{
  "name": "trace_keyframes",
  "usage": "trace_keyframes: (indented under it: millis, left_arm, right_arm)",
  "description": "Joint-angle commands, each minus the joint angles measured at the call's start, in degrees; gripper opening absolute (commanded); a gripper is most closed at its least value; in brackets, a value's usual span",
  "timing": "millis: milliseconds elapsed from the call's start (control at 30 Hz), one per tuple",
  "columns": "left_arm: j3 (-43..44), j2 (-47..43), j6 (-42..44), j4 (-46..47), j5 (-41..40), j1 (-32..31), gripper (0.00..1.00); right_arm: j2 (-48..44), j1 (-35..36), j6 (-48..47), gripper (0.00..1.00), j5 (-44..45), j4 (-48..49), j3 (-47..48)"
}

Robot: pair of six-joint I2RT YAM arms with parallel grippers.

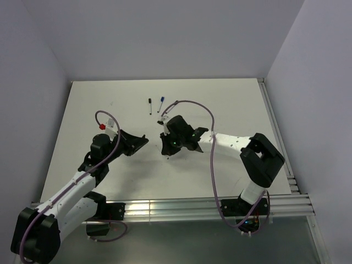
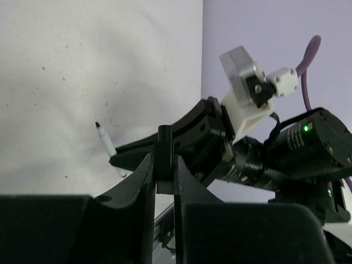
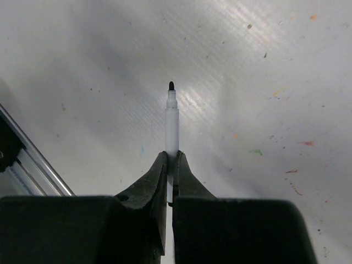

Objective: Insert the pens into the pen caps
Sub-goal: Pick up the pen from the center of the board, then place the pen cap at the center of the board.

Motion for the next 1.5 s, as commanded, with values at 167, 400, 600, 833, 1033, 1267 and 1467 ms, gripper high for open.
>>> trace_keyframes:
  millis: [167, 400, 600, 833, 1033, 1267, 1467]
  left_arm:
    - [0.4, 2.7, -1.6, 0.2, 9.8, 3.0, 0.00]
    - [-3.4, 9.1, -5.6, 18.1, 25.1, 3.9, 0.00]
    - [-2.5, 7.0, -3.2, 19.0, 30.1, 3.9, 0.00]
    - [1.4, 7.5, 3.8, 3.8, 26.2, 3.9, 0.07]
    - [3.9, 12.7, 9.6, -10.5, 20.4, 3.9, 0.08]
    - [7.3, 19.4, 16.9, -22.5, 18.2, 3.9, 0.16]
    - [9.1, 26.1, 18.6, -25.0, 16.0, 3.9, 0.31]
  right_arm:
    - [-3.8, -4.6, 4.5, 0.00, -3.5, 5.0, -2.8]
    - [-8.9, -5.3, 3.8, 0.00, -6.1, 6.4, -4.9]
    - [-13.3, -5.4, 2.5, 0.00, -5.1, 5.6, -5.4]
    - [-14.7, -5.4, 2.2, 0.00, -1.0, 4.3, -5.7]
    - [-13.5, -5.5, 3.1, 0.00, 3.1, 2.2, -5.1]
    - [-13.0, -6.2, 3.5, 0.00, 4.2, 1.6, -4.9]
    - [-12.7, -6.2, 3.5, 0.00, 4.0, 1.6, -5.0]
